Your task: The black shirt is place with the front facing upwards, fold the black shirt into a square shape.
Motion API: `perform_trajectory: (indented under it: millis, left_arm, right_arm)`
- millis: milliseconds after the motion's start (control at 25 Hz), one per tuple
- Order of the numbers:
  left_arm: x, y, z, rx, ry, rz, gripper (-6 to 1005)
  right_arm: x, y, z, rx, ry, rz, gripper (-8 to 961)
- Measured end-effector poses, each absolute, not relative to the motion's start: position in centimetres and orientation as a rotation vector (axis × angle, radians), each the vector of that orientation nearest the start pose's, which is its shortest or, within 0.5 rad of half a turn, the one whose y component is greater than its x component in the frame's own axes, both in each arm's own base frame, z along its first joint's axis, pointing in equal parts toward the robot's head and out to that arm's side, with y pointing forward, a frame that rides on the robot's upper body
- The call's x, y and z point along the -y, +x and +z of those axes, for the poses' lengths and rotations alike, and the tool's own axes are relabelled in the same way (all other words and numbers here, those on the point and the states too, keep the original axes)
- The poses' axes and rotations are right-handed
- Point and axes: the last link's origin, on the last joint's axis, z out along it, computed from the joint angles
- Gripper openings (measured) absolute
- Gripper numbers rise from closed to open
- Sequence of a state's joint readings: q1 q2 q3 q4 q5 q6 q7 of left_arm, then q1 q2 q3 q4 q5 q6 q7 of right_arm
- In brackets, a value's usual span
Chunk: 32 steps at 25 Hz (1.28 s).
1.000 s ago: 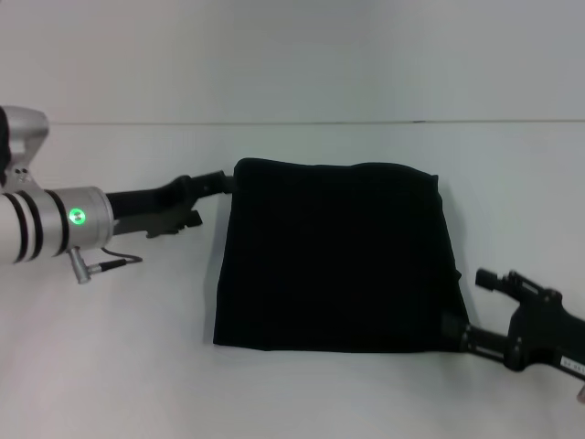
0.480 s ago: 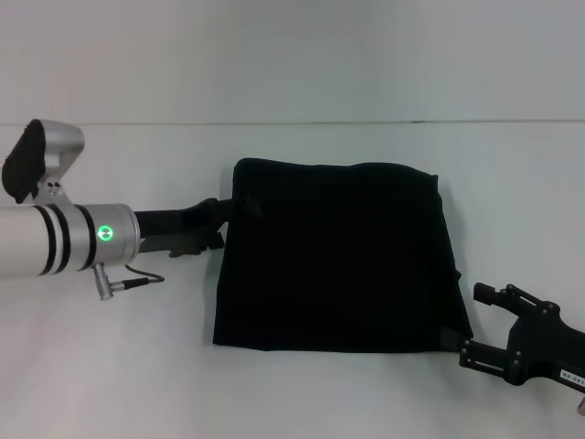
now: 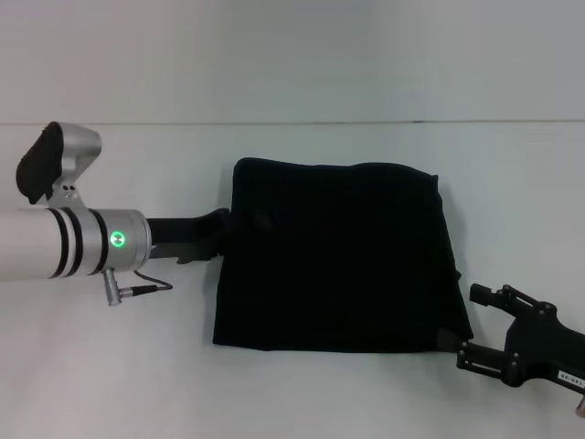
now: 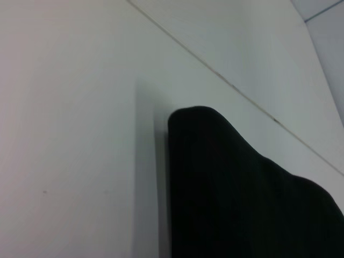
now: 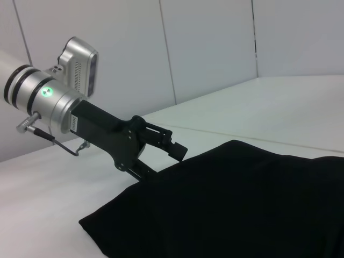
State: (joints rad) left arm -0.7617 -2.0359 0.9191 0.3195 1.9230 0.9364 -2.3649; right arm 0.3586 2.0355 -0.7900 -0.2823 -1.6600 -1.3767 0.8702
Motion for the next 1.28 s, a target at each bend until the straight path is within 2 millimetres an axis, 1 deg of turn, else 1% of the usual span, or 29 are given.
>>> perform_trajectory:
  millis: [80,320,520,760,840,960,1080,1160,1280]
  left_arm:
    - [-40.1,-26.2,-5.8,1.873,-2.014,-0.546,875]
    - [-40.2,-25.8,-6.3,1.854,-2.021,-0.548,775]
    - [-40.3,-25.5,-6.3,1.845,-2.026,-0.556,691]
    - [-40.4,-25.7,-6.0,1.847,-2.009,-0.561,460]
    - [-40.5,-25.9,-5.8,1.849,-2.001,-0.563,214]
    - [-40.6,-26.3,-5.3,1.856,-1.975,-0.58,154]
    - [-40.3,-27.3,-4.6,1.888,-1.921,-0.623,94]
    - [-39.9,-28.1,-4.1,1.918,-1.877,-0.663,96]
    - [-38.7,-29.5,-3.6,1.971,-1.816,-0.722,99]
  right_arm:
    - [-27.2,33.4,-3.3,-0.608,-2.455,0.713,927]
    - [-27.1,33.3,-3.3,-0.604,-2.459,0.722,927]
    - [-27.1,33.2,-3.4,-0.601,-2.46,0.726,927]
    - [-27.3,33.0,-3.4,-0.594,-2.461,0.73,927]
    - [-27.5,33.0,-3.3,-0.591,-2.46,0.731,927]
    - [-27.6,32.9,-3.3,-0.585,-2.458,0.734,927]
    - [-27.8,32.8,-3.2,-0.579,-2.45,0.731,927]
    - [-28.0,32.7,-3.2,-0.575,-2.446,0.733,927]
    - [-28.2,32.6,-3.2,-0.57,-2.444,0.73,927]
